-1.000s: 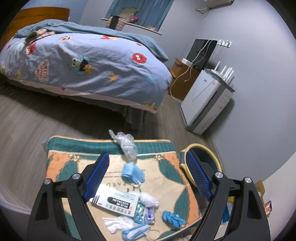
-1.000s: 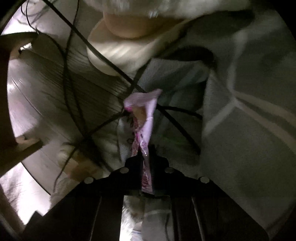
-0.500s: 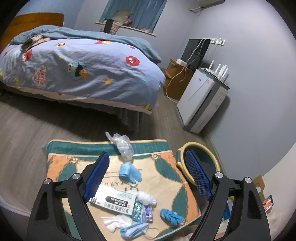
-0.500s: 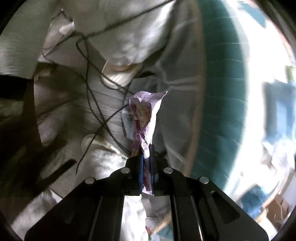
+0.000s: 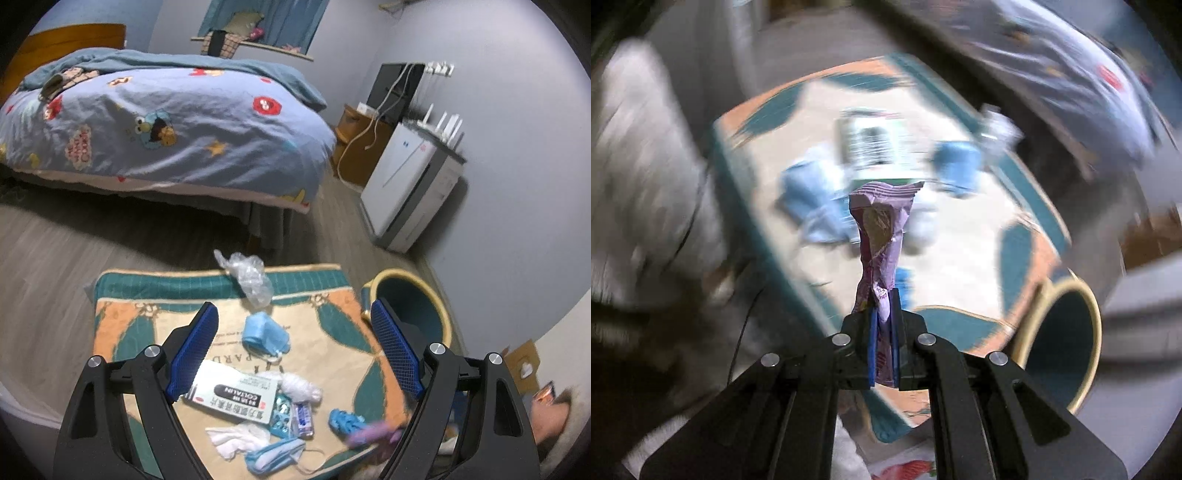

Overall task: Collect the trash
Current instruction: 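Pick up the pink wrapper from the floor with the right tool, then grasp the blue glove with the left tool while the right holds the pink wrapper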

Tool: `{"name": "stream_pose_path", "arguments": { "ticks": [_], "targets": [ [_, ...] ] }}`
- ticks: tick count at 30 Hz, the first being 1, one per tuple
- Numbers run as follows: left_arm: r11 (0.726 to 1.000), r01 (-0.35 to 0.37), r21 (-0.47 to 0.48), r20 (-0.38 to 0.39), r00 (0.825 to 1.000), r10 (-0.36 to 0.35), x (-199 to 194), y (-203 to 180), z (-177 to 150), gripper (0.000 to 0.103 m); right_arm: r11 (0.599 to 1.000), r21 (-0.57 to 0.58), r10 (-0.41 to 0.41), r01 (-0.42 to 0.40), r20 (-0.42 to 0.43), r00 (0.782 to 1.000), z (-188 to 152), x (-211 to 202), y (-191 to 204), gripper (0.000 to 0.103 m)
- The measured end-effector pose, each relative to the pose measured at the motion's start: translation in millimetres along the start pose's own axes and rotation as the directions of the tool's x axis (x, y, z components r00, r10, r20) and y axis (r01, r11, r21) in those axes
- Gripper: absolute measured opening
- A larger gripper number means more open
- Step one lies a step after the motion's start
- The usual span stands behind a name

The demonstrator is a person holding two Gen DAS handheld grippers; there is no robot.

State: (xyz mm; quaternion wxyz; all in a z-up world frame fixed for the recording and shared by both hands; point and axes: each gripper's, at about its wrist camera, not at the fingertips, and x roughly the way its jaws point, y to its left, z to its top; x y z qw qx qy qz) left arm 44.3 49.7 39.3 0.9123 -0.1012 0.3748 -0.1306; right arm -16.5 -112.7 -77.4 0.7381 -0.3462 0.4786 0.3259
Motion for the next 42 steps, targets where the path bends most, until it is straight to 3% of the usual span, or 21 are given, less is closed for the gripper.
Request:
{"name": "stream_pose_path", "arguments": {
  "ticks": [3, 7, 13, 17, 24, 29, 31, 35, 40, 42],
  "targets": [
    [0.999, -0.026, 0.035, -0.051, 0.998, 0.028, 18, -6, -14, 0.084, 0.985, 0.167, -0.037, 0.035, 0.013, 0.999, -6, 3, -33, 0.005],
    [0.992, -0.038, 0.122, -0.14, 0.989, 0.055, 51, -26, -46, 0.084, 0.937, 0.347, -0.048, 0.03, 0.043, 0.998, -13, 3, -76, 0.005],
    [0.962, 0.02, 0.271, -0.265, 0.963, 0.055, 97, -68, -97, 0.084, 0.864, 0.499, -0.086, 0.063, 0.023, 0.996, -27, 7, -116, 0.005],
    [0.956, 0.075, 0.284, -0.332, 0.943, 0.025, 116, -85, -120, 0.084, 0.833, 0.55, -0.08, 0.061, 0.009, 0.997, -41, 8, -129, 0.005],
    [0.945, 0.13, 0.3, -0.463, 0.886, 0.025, 149, -103, -154, 0.08, 0.796, 0.604, -0.059, 0.043, 0.007, 0.998, -57, 12, -140, 0.005],
    [0.925, 0.126, 0.357, -0.531, 0.843, 0.09, 169, -109, -175, 0.067, 0.787, 0.617, -0.041, 0.022, 0.017, 0.999, -61, 14, -145, 0.005],
    [0.926, 0.124, 0.356, -0.549, 0.83, 0.099, 174, -107, -178, 0.054, 0.783, 0.621, -0.036, 0.014, 0.023, 0.999, -63, 13, -146, 0.005],
    [0.92, 0.119, 0.373, -0.535, 0.838, 0.109, 176, -105, -173, 0.029, 0.771, 0.637, -0.038, 0.013, 0.025, 0.999, -66, 12, -151, 0.005],
    [0.939, 0.092, 0.331, -0.436, 0.897, 0.066, 160, -105, -136, 0.029, 0.743, 0.668, -0.065, 0.035, 0.019, 0.998, -69, 12, -163, 0.005],
    [0.951, 0.092, 0.295, -0.407, 0.913, 0.038, 154, -105, -123, 0.029, 0.736, 0.676, -0.074, 0.048, 0.01, 0.997, -70, 14, -167, 0.005]
  ]
}}
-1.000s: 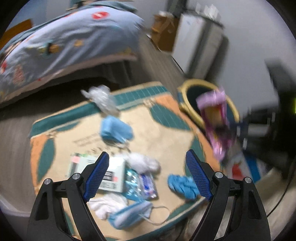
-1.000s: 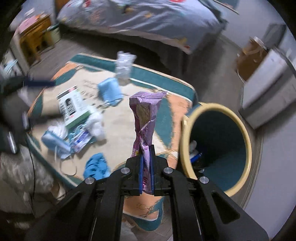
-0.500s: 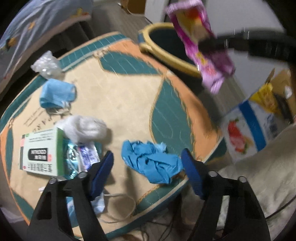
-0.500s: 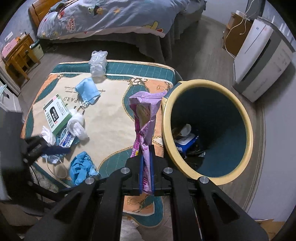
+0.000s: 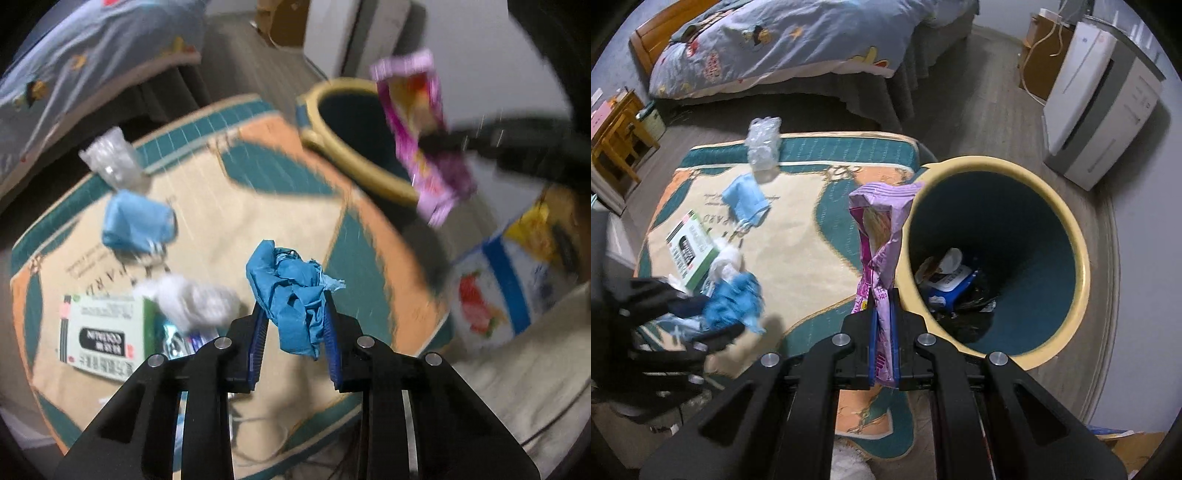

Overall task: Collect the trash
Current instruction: 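Grasp the blue glove with the left tool while the right holds the pink wrapper, then carry both items over the bin and open both tools to drop them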

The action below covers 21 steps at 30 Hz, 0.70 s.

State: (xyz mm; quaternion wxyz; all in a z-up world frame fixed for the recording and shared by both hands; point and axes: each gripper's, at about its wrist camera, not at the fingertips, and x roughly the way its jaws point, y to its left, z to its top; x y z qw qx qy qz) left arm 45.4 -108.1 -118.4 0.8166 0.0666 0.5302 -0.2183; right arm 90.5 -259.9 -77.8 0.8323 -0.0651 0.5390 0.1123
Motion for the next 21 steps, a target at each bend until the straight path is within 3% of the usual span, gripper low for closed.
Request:
{"name": "stream_pose_path", "arguments": {
  "ticks": [9, 21],
  "targets": [
    [0.999, -0.029, 0.025, 0.112, 0.993, 0.026, -23, -17, 33, 0.029, 0.995, 0.092, -0.042, 0.04, 0.025, 0.999, 16, 5, -30, 0.005],
    [0.999, -0.014, 0.05, 0.145, 0.989, 0.007, -14, -42, 89, 0.029, 0.96, 0.278, -0.049, 0.035, 0.041, 0.998, 17, 11, -92, 0.005]
  ]
}}
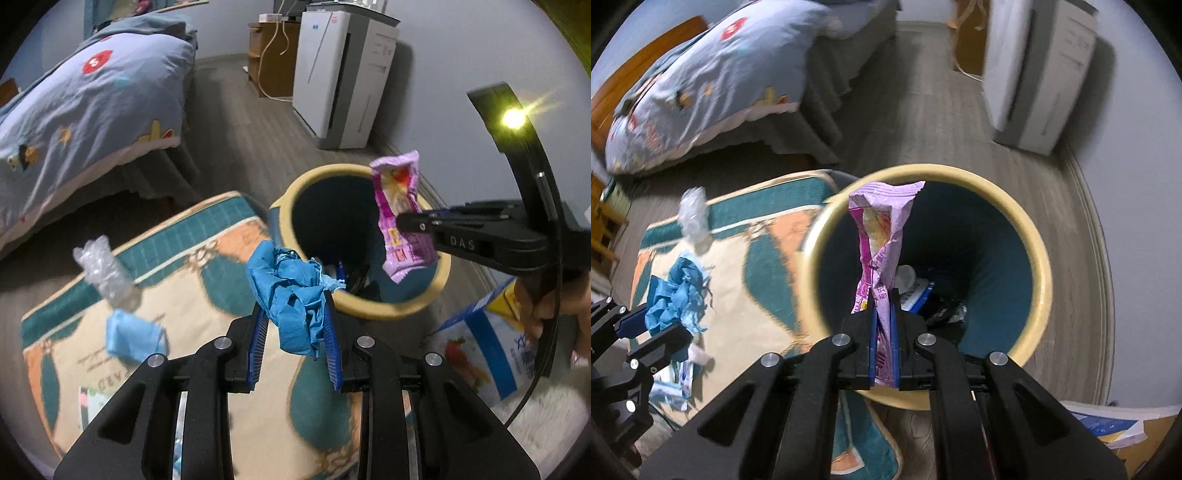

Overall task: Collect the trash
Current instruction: 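Carry both items over the bin and open both tools to drop them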

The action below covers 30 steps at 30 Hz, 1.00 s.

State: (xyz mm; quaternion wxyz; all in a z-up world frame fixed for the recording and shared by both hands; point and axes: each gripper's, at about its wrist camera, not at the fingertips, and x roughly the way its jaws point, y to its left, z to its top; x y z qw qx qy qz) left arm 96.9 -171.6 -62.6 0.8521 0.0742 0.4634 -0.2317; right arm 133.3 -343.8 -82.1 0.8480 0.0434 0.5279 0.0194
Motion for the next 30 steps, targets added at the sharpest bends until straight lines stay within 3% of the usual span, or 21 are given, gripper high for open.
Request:
{"name": "stream_pose_path", "arguments": {
  "ticks": [10, 23, 26, 27, 28, 29, 30],
  "targets": [
    [0.999, 0.009, 0.053, -0.013, 1.0, -0.009, 45, -30, 29, 0.03, 0.979, 0.182, -0.087, 0.097, -0.066, 0.994, 2, 32, -68, 0.005],
    [0.995, 0.022, 0.101, -0.096, 0.995, -0.012, 104, -58, 40, 0.031, 0.969, 0.242, -0.043, 0.061, -0.076, 0.996, 5, 46, -86, 0.006],
    [0.994, 0.032, 0.1, -0.093, 0.995, -0.023, 107, -58, 42, 0.041, 0.966, 0.255, -0.028, 0.043, -0.064, 0.998, 5, 44, -88, 0.007],
    [0.995, 0.03, 0.097, -0.091, 0.996, -0.022, 107, -57, 42, 0.052, 0.967, 0.251, -0.028, 0.043, -0.061, 0.998, 6, 43, -88, 0.01],
    [0.995, 0.029, 0.091, -0.086, 0.996, -0.021, 106, -55, 42, 0.066, 0.968, 0.248, -0.03, 0.044, -0.06, 0.998, 6, 43, -87, 0.022],
    [0.996, 0.03, 0.087, -0.078, 0.997, -0.023, 104, -54, 42, 0.07, 0.968, 0.246, -0.038, 0.051, -0.057, 0.998, 6, 42, -87, 0.031],
    [0.996, 0.033, 0.083, -0.069, 0.997, -0.027, 102, -53, 41, 0.077, 0.967, 0.248, -0.045, 0.058, -0.057, 0.997, 7, 41, -87, 0.049]
  ]
}}
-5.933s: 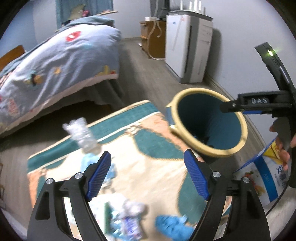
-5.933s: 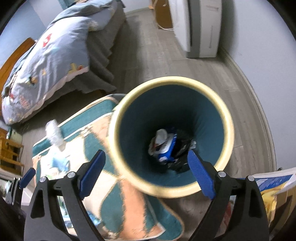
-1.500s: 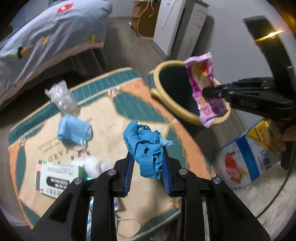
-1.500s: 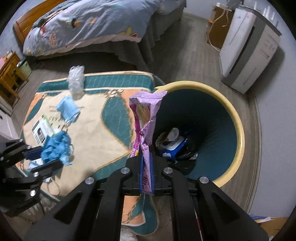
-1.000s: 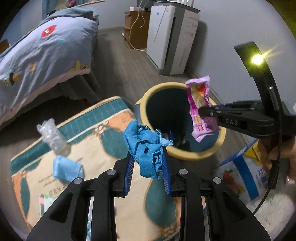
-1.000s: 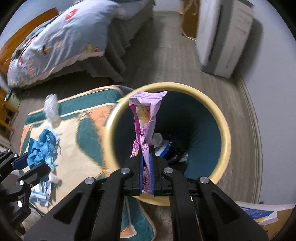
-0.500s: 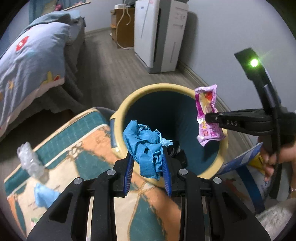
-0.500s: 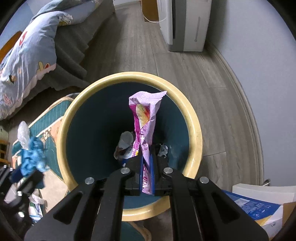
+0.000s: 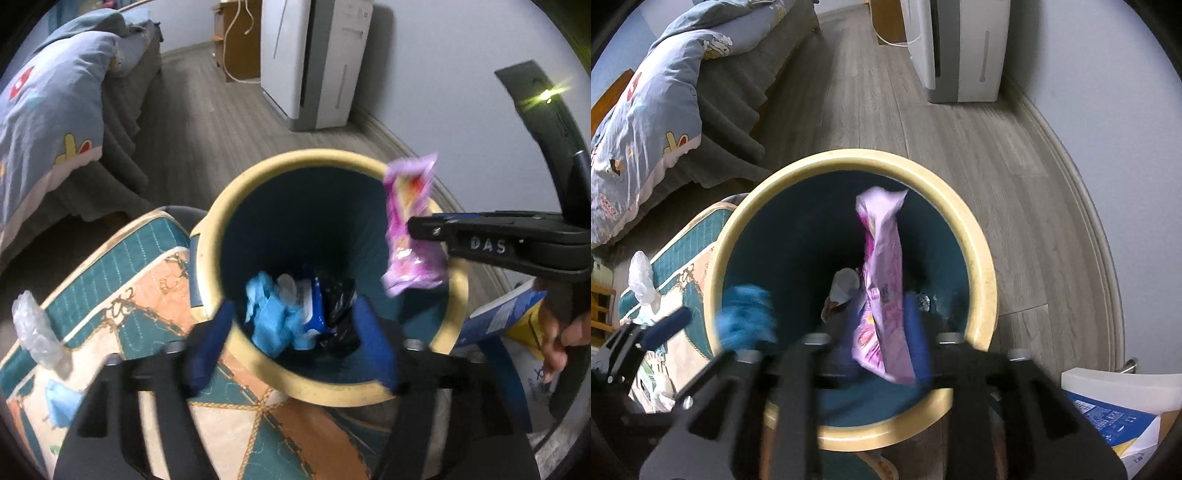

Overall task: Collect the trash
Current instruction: 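Carry both items over the bin and open both tools to drop them, then move both tools back over the rug toward the remaining trash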

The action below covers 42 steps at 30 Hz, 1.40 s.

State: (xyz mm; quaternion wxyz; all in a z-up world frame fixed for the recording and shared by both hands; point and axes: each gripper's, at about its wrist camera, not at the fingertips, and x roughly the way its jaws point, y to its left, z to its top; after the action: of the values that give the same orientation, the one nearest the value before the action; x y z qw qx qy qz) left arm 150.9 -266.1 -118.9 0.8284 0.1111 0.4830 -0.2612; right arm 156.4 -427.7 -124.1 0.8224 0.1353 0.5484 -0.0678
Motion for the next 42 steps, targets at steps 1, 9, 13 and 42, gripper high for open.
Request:
{"name": "stream_pose_path", "arguments": {
  "ticks": [1, 9, 13, 42],
  "targets": [
    [1.0, -0.002, -0.003, 0.009, 1.0, 0.002, -3, 1, -1, 0.081, 1.0, 0.006, -0.005, 0.005, 0.008, 1.0, 0, -2, 0, 0.059],
    [0.998, -0.062, -0.017, 0.078, 0.995, 0.063, -40, 18, -6, 0.091, 0.999, -0.033, -0.002, 0.005, 0.076, 0.997, 5, -33, 22, 0.091],
    [0.996, -0.088, -0.034, 0.122, 0.988, 0.092, -77, 32, -13, 0.091, 0.997, -0.08, -0.012, 0.02, 0.103, 0.995, 3, -48, 42, 0.096],
    [0.932, -0.243, -0.27, 0.111, 0.953, 0.281, -221, 129, -183, 0.093, 0.889, -0.457, 0.079, -0.002, 0.149, 0.986, -79, -109, 207, 0.097]
  ]
}}
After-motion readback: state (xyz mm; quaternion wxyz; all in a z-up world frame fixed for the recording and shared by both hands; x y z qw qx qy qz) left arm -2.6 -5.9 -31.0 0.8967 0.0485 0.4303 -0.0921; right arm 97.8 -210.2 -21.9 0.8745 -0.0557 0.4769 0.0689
